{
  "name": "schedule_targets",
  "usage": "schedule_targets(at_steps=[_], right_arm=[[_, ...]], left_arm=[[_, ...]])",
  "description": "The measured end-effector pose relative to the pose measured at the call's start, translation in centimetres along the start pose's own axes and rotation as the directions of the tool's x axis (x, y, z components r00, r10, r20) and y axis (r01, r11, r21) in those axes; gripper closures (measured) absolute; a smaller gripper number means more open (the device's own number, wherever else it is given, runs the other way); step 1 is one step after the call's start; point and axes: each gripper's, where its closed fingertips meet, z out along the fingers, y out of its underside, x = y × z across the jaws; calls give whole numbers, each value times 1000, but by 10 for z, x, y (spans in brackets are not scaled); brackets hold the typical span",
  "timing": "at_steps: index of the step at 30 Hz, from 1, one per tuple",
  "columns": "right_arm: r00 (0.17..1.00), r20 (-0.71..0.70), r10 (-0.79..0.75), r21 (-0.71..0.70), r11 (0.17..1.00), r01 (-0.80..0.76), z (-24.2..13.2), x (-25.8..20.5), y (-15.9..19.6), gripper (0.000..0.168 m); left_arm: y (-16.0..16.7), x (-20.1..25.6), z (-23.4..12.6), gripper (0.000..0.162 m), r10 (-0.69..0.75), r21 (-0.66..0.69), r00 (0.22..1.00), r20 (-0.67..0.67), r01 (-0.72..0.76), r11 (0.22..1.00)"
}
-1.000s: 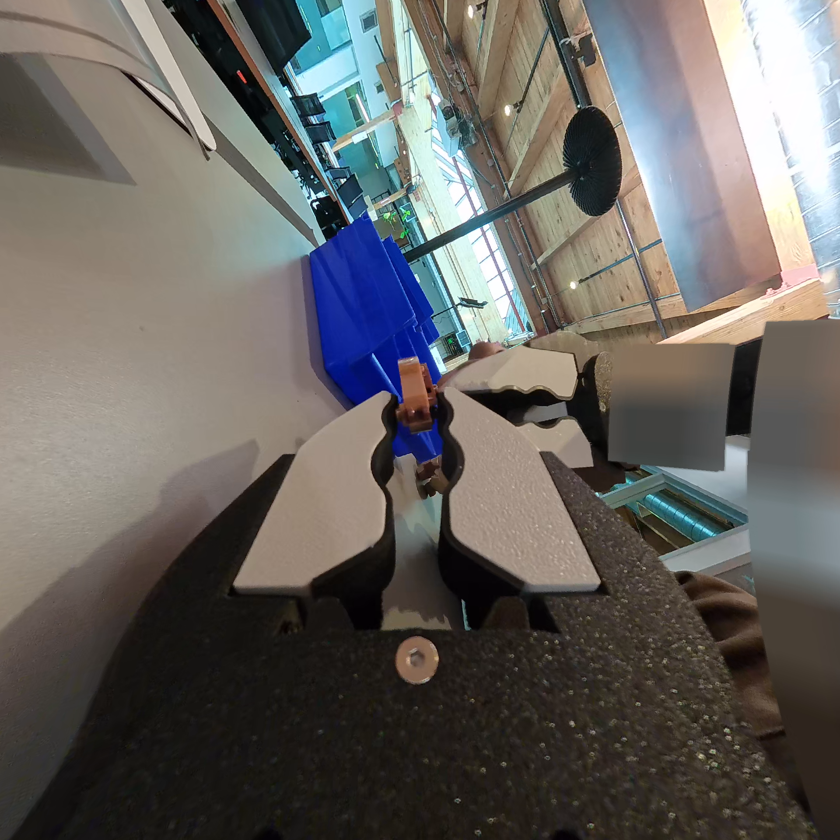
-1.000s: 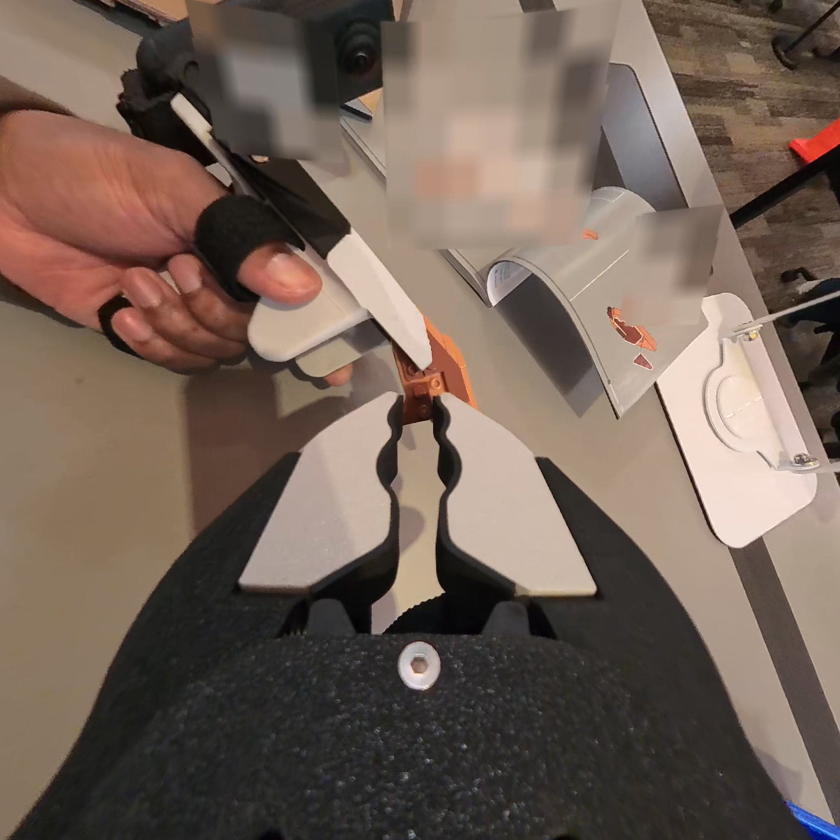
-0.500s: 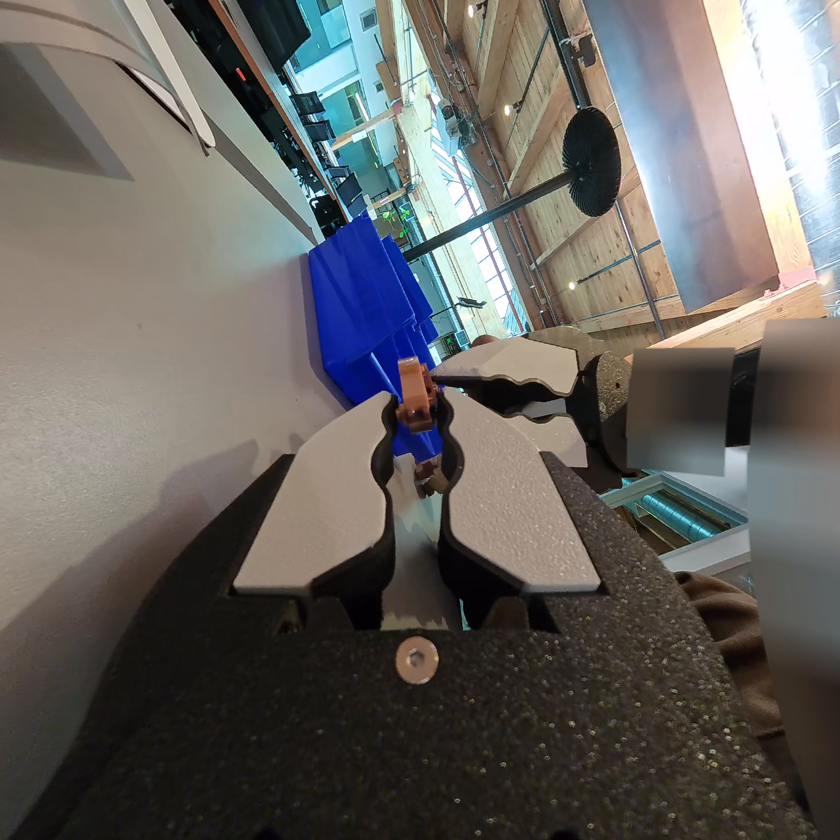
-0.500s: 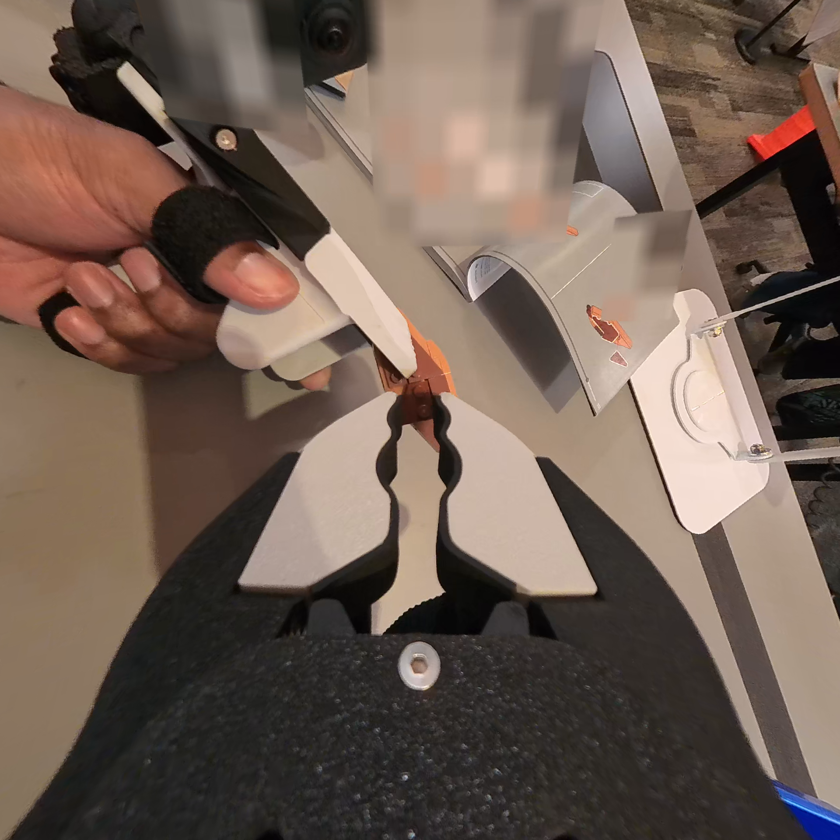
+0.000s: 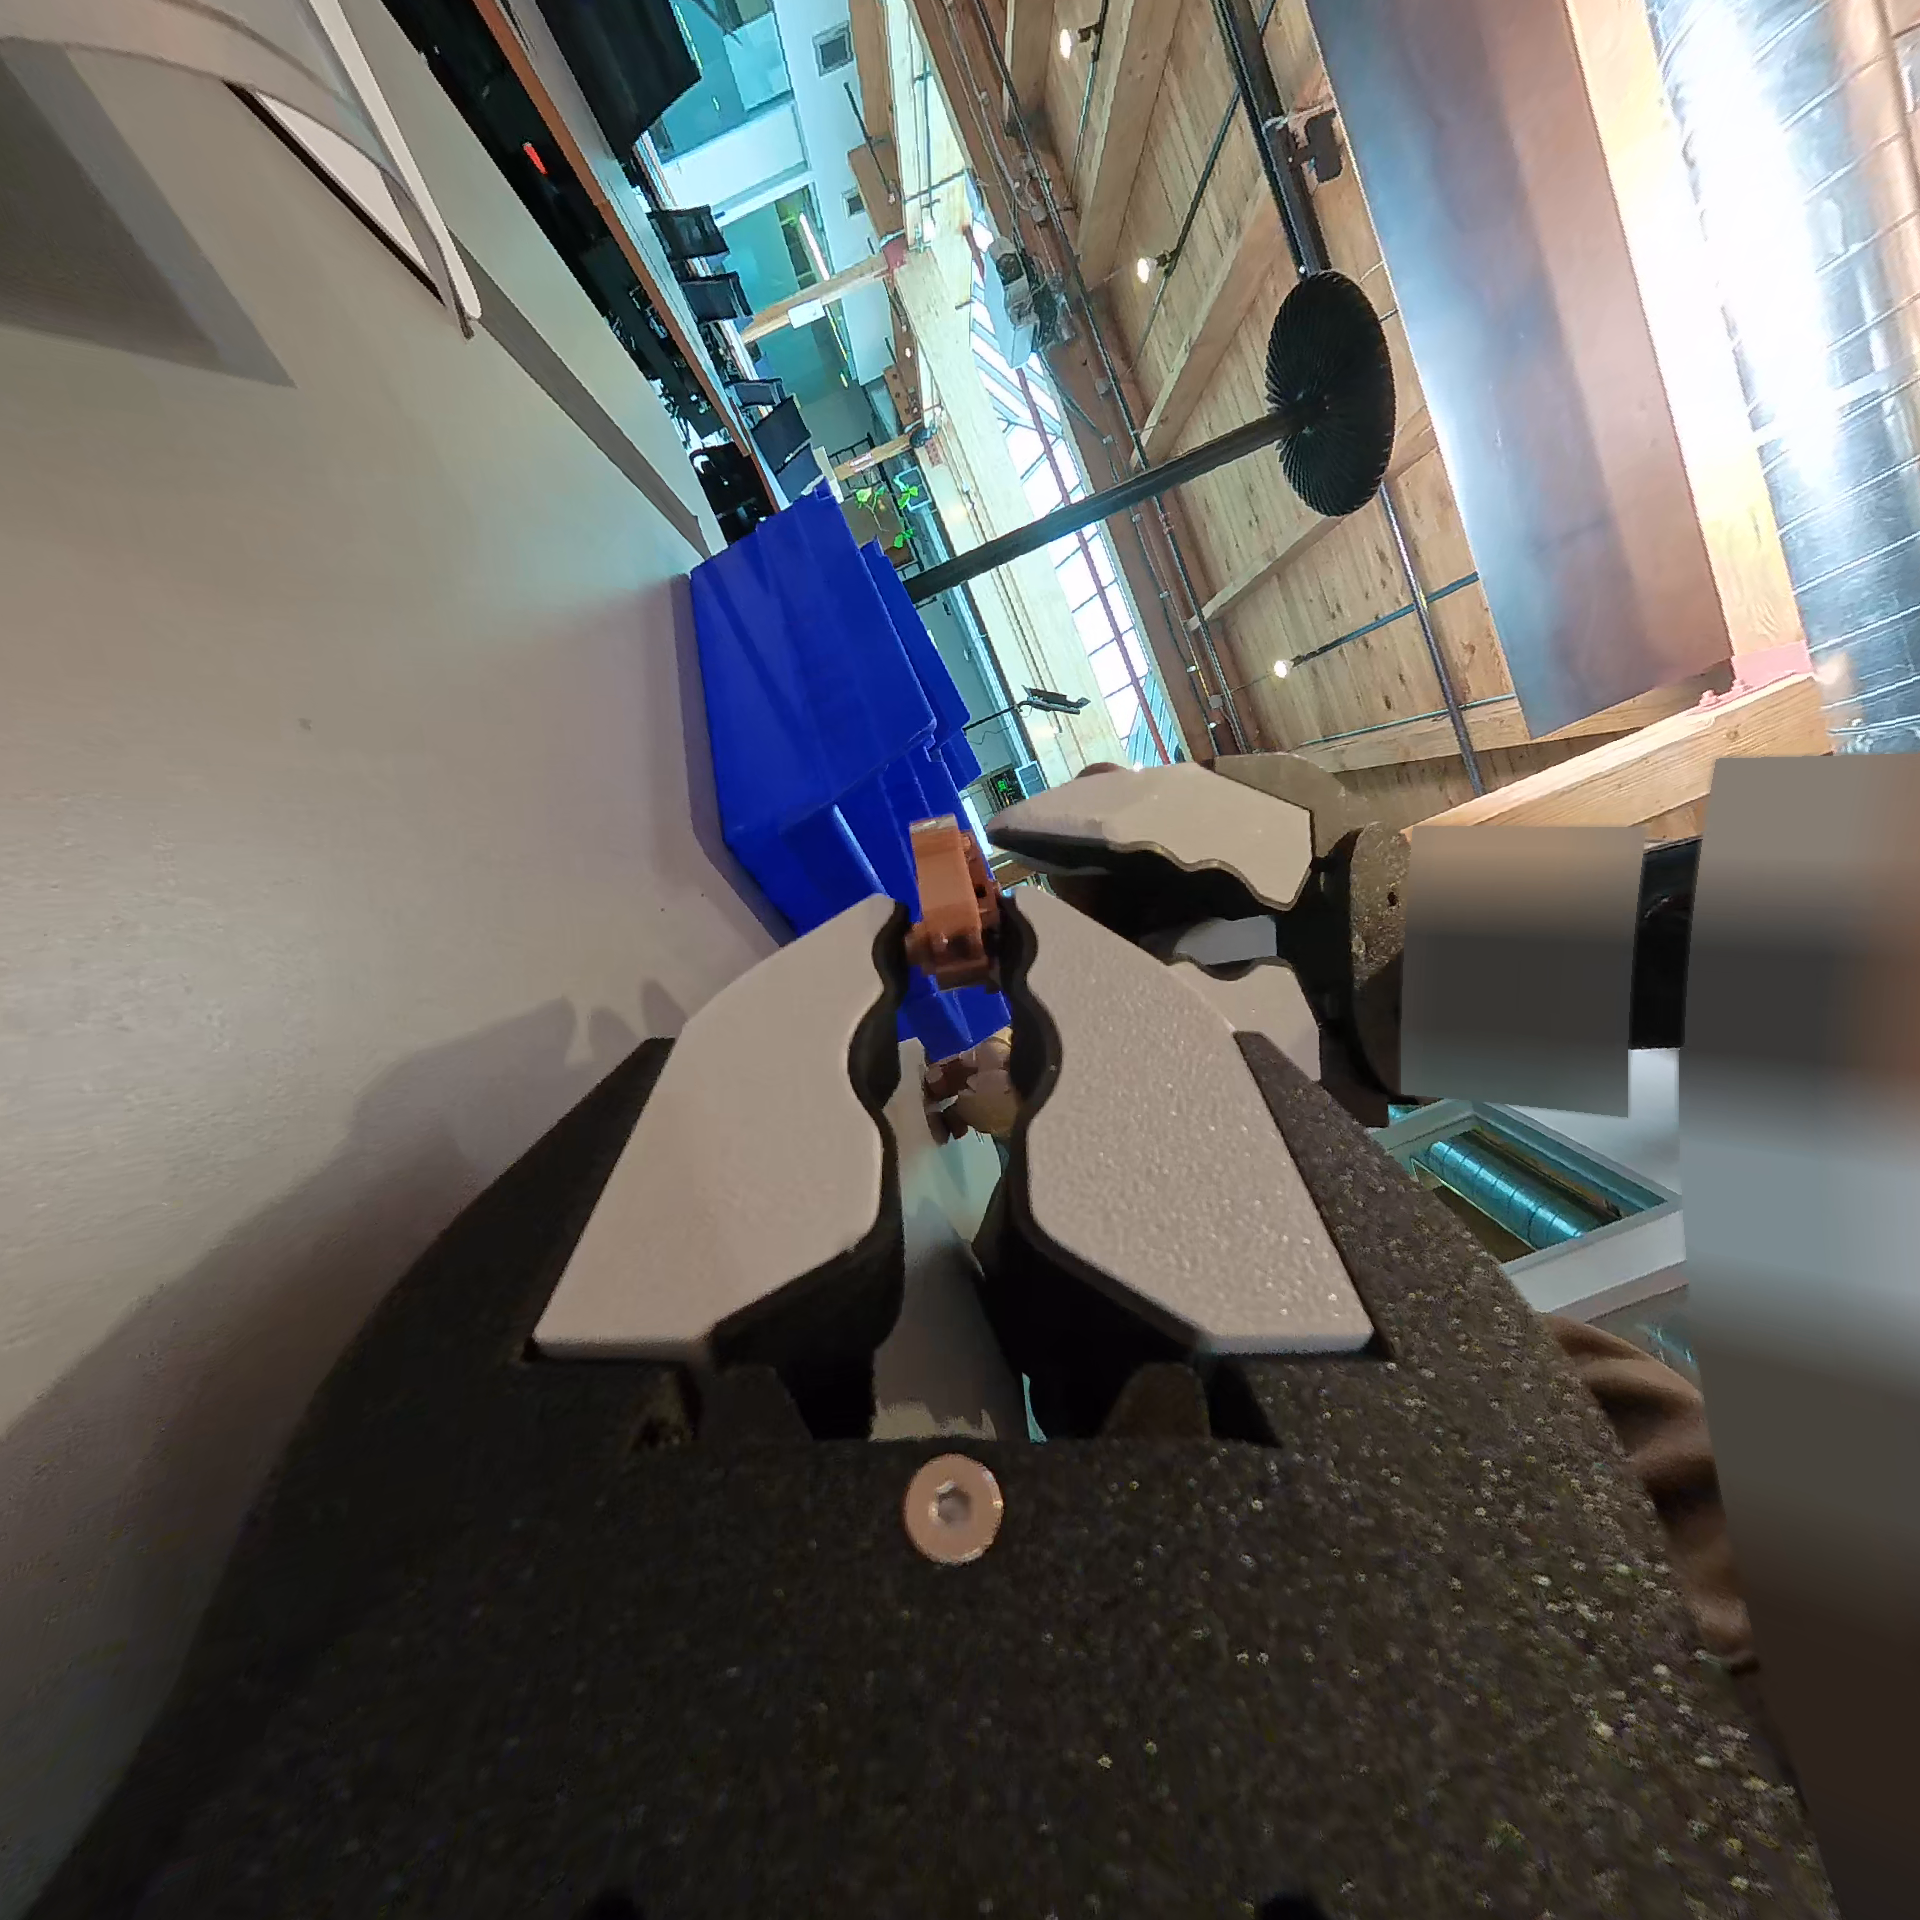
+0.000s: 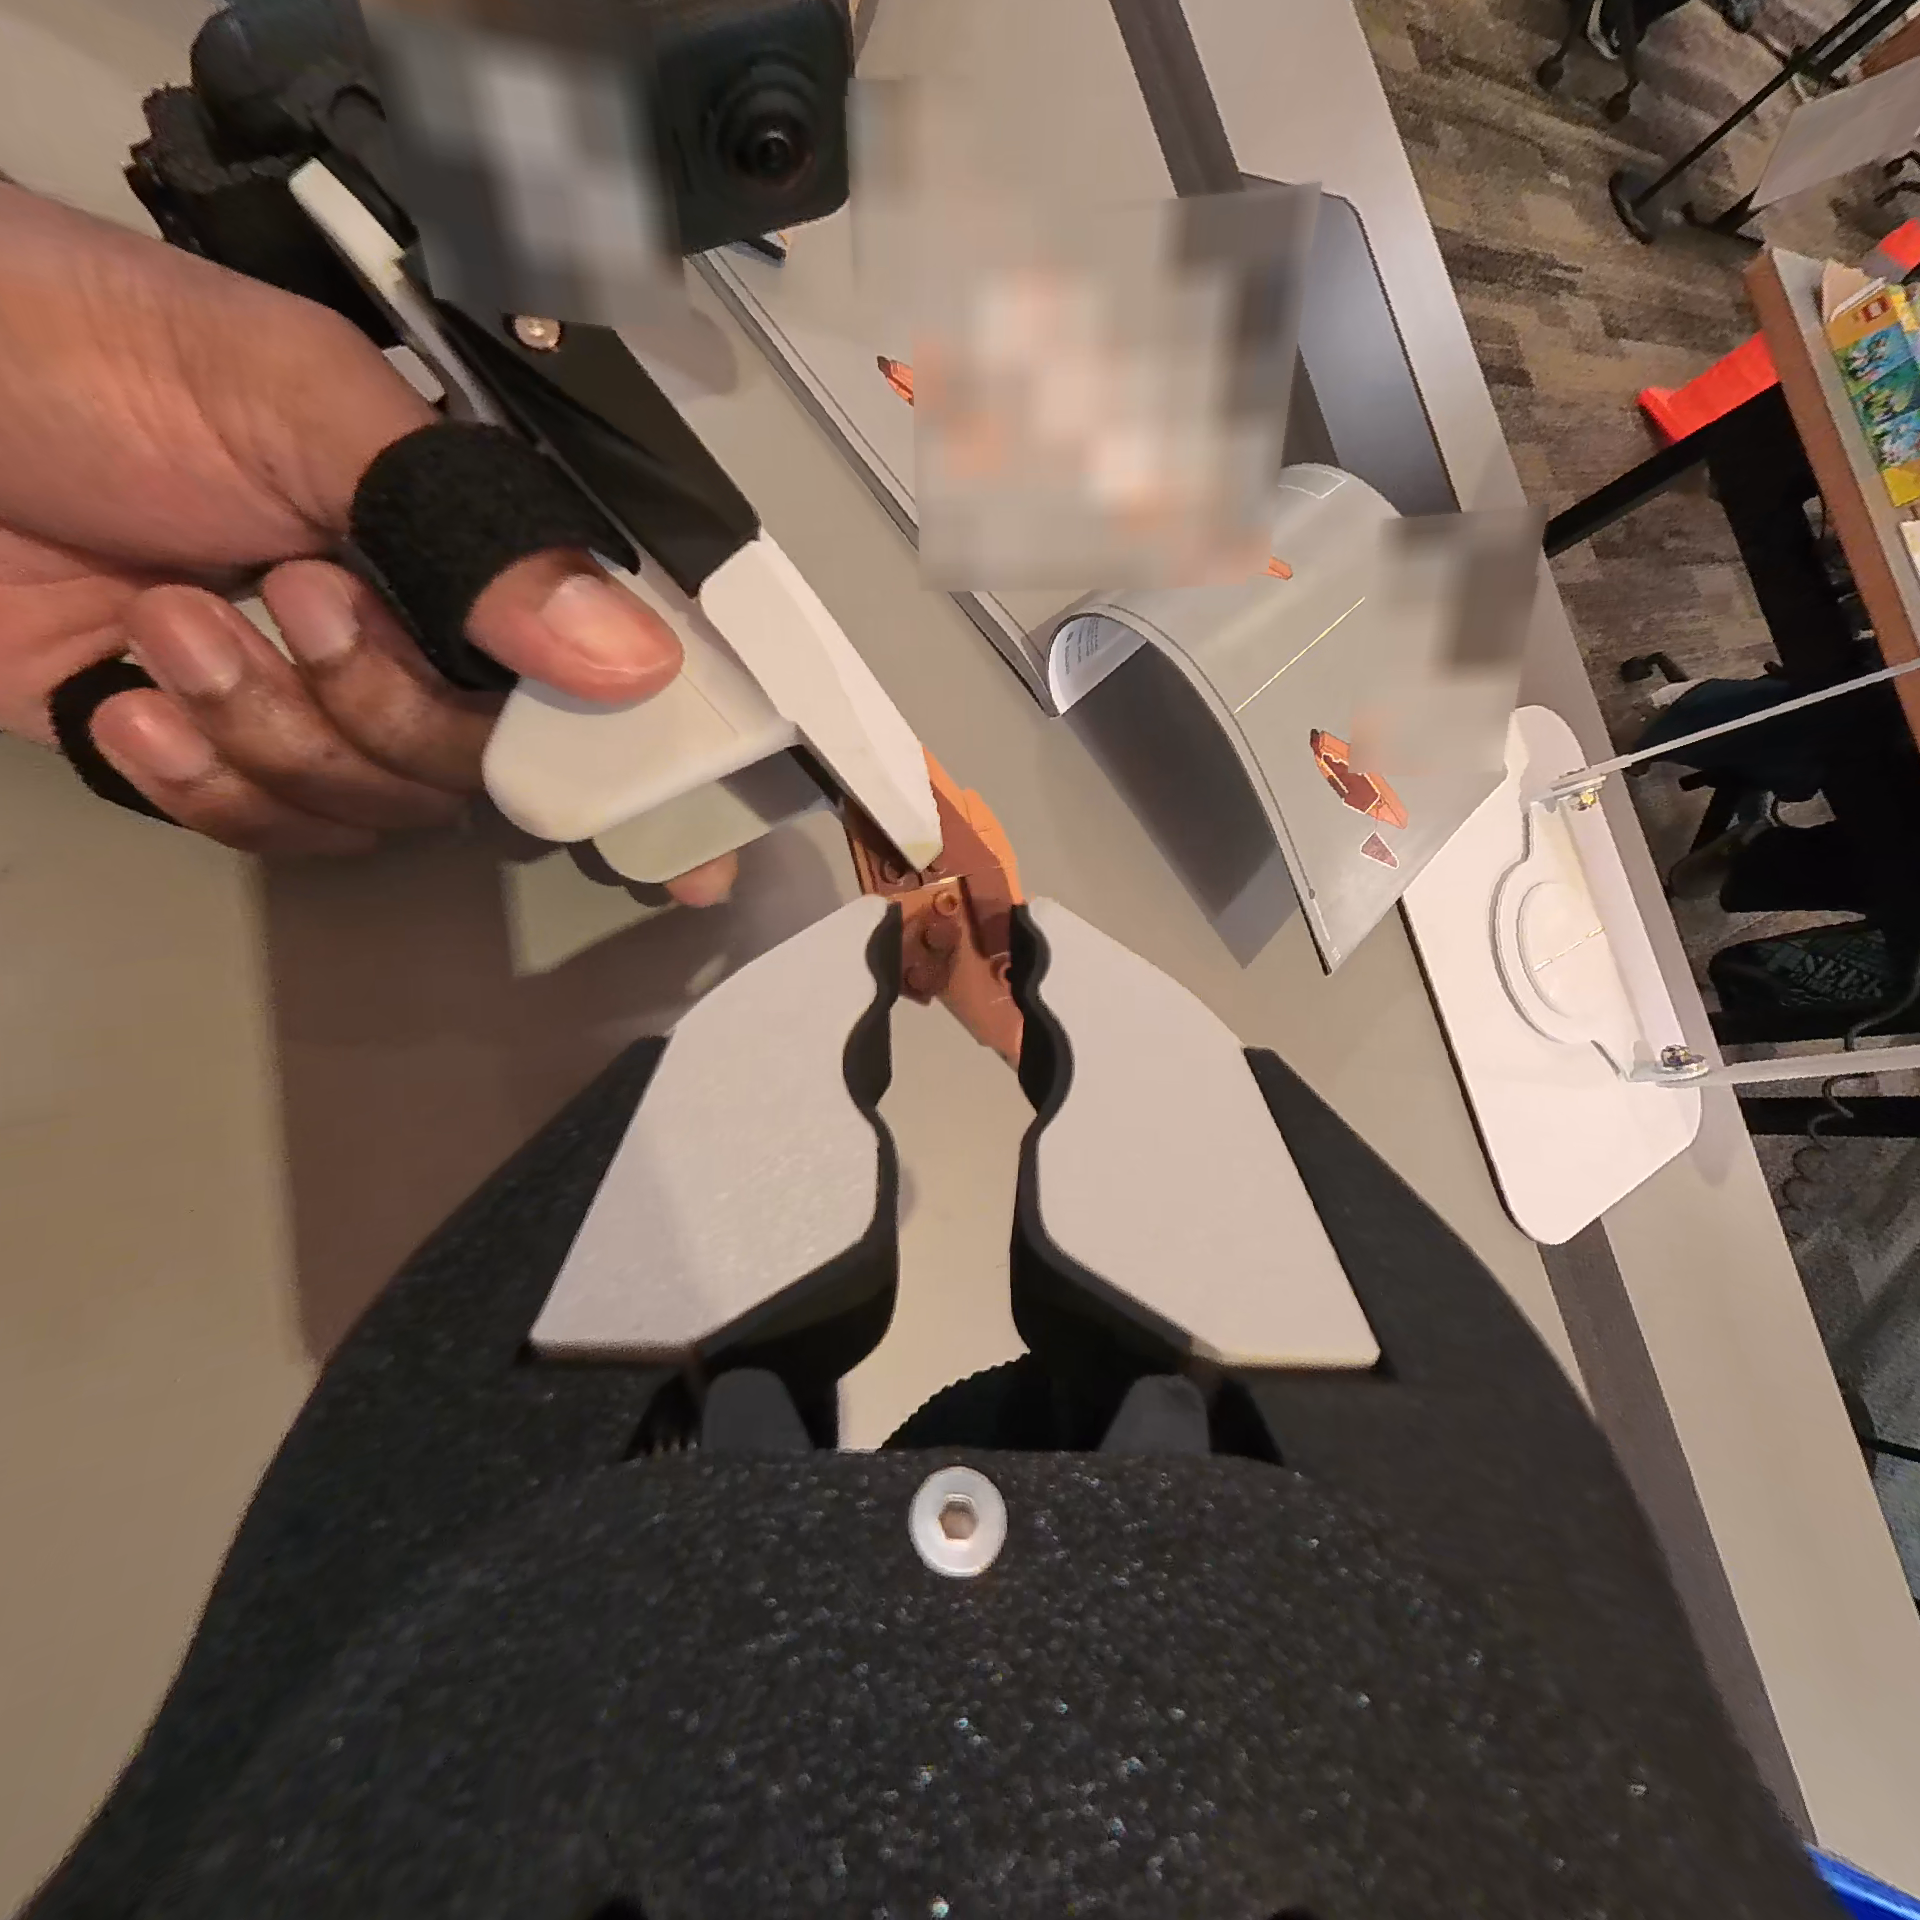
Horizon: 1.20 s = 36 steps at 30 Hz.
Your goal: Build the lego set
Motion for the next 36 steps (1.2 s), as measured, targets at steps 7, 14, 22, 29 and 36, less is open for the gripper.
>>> schedule_targets(at_steps=[7,14,22,29,36], right_arm=[[1000,-13,-19,26,999,19,1,4,0,149],[999,-14,-35,55,998,35,3,6,-1,149],[999,-8,-47,79,996,47,3,9,-1,149],[999,-35,36,145,989,-30,-7,20,-3,146],[967,-110,229,235,952,-198,-22,7,11,142]], left_arm=[[1,0,1,146,-8,-4,1000,-3,8,1000],[1,-1,0,146,-15,-1,1000,-1,15,1000],[4,-2,1,146,-25,-16,1000,10,25,1000],[2,-3,0,146,-37,-3,999,14,37,999],[-3,-5,-2,146,-49,27,999,18,48,998]])
